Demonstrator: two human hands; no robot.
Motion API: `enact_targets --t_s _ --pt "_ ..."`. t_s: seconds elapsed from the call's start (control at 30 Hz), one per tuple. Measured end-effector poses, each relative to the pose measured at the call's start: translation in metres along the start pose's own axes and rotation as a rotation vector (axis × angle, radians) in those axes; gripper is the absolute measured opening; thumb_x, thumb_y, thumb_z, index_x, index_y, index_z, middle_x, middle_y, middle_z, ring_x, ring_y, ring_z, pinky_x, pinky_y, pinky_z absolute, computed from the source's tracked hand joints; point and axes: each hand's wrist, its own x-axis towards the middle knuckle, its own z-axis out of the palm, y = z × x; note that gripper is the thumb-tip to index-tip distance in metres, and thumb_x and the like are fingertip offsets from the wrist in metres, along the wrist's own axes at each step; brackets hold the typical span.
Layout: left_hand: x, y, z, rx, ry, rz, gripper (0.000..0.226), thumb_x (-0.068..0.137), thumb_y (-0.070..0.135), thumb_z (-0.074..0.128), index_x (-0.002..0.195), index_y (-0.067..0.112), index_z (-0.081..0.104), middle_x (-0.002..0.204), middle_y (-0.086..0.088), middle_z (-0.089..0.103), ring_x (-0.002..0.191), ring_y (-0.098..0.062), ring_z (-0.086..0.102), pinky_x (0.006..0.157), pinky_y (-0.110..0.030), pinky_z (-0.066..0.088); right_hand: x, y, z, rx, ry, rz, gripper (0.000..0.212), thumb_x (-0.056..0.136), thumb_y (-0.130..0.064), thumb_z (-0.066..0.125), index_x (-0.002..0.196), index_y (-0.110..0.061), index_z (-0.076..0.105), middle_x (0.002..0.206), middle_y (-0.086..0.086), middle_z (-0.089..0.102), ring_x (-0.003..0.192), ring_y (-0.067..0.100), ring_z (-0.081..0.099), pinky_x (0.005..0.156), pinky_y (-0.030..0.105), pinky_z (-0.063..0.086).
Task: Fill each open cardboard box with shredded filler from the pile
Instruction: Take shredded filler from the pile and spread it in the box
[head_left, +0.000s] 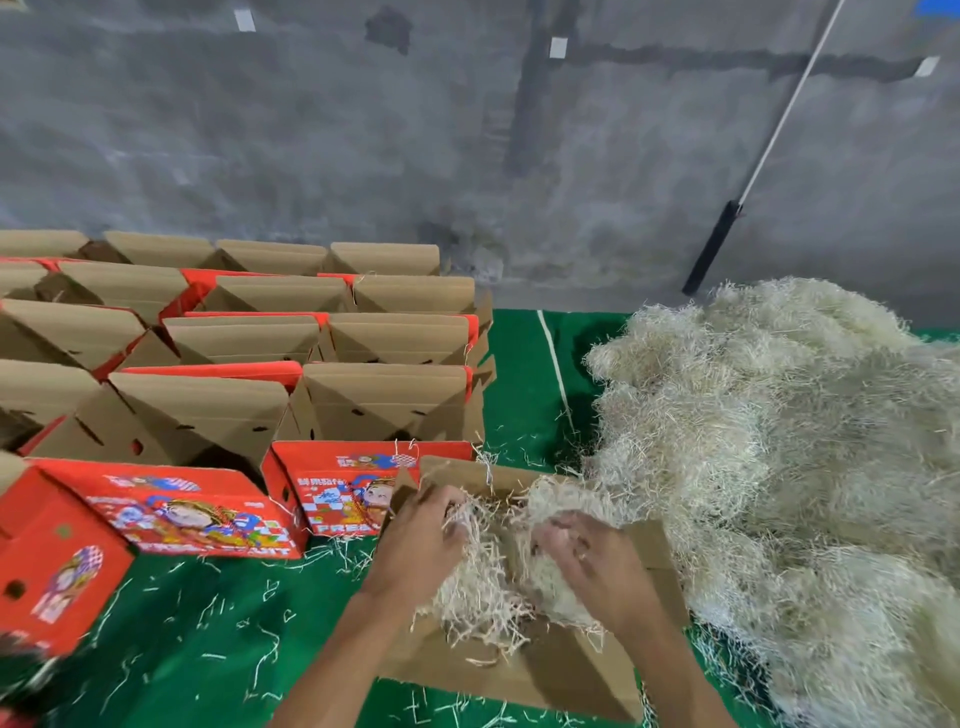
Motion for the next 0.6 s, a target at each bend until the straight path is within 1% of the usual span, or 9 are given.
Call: enact_targets --t_s 0.07,0.13,0.23,0.3,0.37,0.43,0.5,0.53,0.6 --pt "0.002 -0.002 -0.004 -0.001 0.012 0.014 0.029 0.093 0.029 0.061 0.12 0.034 0.051 0.101 0.015 0.055 0.071 0.004 0.059 0.072 -0.016 0.054 0.004 0.002 -0.004 -0.075 0.198 -0.034 0.024 0.1 -0.05 0.051 0.106 -0.03 0.063 0.061 0.002 0.066 0.04 0.003 0.056 0.038 0.015 0.046" --pt "0.003 -0.003 -0.002 0.015 -0.027 0.008 0.03 0.095 0.038 0.058 0.123 0.034 0.049 0.109 0.011 0.06 0.082 0.005 0.059 0.083 -0.023 0.056 0.007 0.003 0.0 -0.239 0.278 -0.049 0.011 0.1 -0.031 0.058 0.097 -0.023 0.065 0.069 -0.01 0.062 0.046 -0.004 0.055 0.039 0.011 0.044" --pt "0.002 0.002 0.004 -0.02 -0.24 -0.01 0.047 0.094 0.061 0.046 0.134 0.039 0.033 0.125 0.013 0.05 0.108 -0.007 0.059 0.101 -0.043 0.047 0.008 0.013 0.02 -0.224 -0.065 0.083 0.02 0.098 -0.032 0.059 0.108 -0.016 0.053 0.093 -0.006 0.06 0.069 0.005 0.062 0.063 0.016 0.055" --pt "0.005 0.003 0.01 -0.071 -0.28 0.006 0.05 0.095 0.064 0.037 0.136 0.038 0.027 0.133 0.01 0.042 0.113 -0.009 0.054 0.103 -0.042 0.041 0.005 0.018 0.031 -0.166 -0.346 0.144 0.031 0.097 -0.03 0.06 0.122 -0.017 0.048 0.111 -0.002 0.057 0.089 0.012 0.06 0.084 0.028 0.055" --pt "0.009 0.0 0.009 -0.065 -0.241 -0.003 0.037 0.1 0.055 0.035 0.132 0.034 0.036 0.138 0.008 0.048 0.112 -0.009 0.055 0.102 -0.038 0.041 0.003 0.021 0.034 -0.139 -0.379 0.137 0.024 0.099 -0.031 0.056 0.12 -0.021 0.056 0.099 -0.004 0.066 0.074 0.005 0.062 0.07 0.024 0.056" --pt "0.01 -0.002 0.007 -0.047 -0.217 -0.016 0.013 0.103 0.039 0.042 0.111 0.034 0.051 0.115 0.011 0.064 0.097 -0.005 0.064 0.094 -0.037 0.052 0.005 0.02 0.03 -0.179 -0.23 0.098 0.019 0.1 -0.036 0.054 0.108 -0.023 0.065 0.074 -0.004 0.067 0.05 0.0 0.059 0.047 0.016 0.048" --pt "0.012 -0.005 0.007 -0.003 -0.192 -0.011 0.016 0.1 0.02 0.05 0.095 0.034 0.056 0.093 0.017 0.066 0.081 -0.004 0.064 0.081 -0.029 0.055 0.011 0.018 0.025 -0.176 -0.049 0.045 0.021 0.101 -0.034 0.054 0.093 -0.02 0.068 0.069 -0.004 0.068 0.048 0.002 0.061 0.044 0.021 0.05" --pt "0.013 -0.006 0.008 0.01 -0.17 -0.014 0.023 0.098 0.013 0.053 0.098 0.035 0.059 0.092 0.018 0.065 0.081 -0.003 0.063 0.078 -0.024 0.053 0.015 0.017 0.025 -0.126 -0.015 0.002 0.023 0.1 -0.032 0.055 0.087 -0.018 0.068 0.069 -0.005 0.068 0.05 0.006 0.062 0.049 0.028 0.054" --pt "0.019 -0.008 0.011 -0.052 -0.142 -0.056 0.033 0.095 0.004 0.056 0.111 0.033 0.061 0.103 0.017 0.065 0.091 -0.002 0.064 0.084 -0.021 0.052 0.019 0.013 0.028 0.0 -0.14 -0.074 0.018 0.1 -0.03 0.059 0.092 -0.019 0.072 0.068 -0.008 0.068 0.047 0.007 0.058 0.049 0.029 0.053"
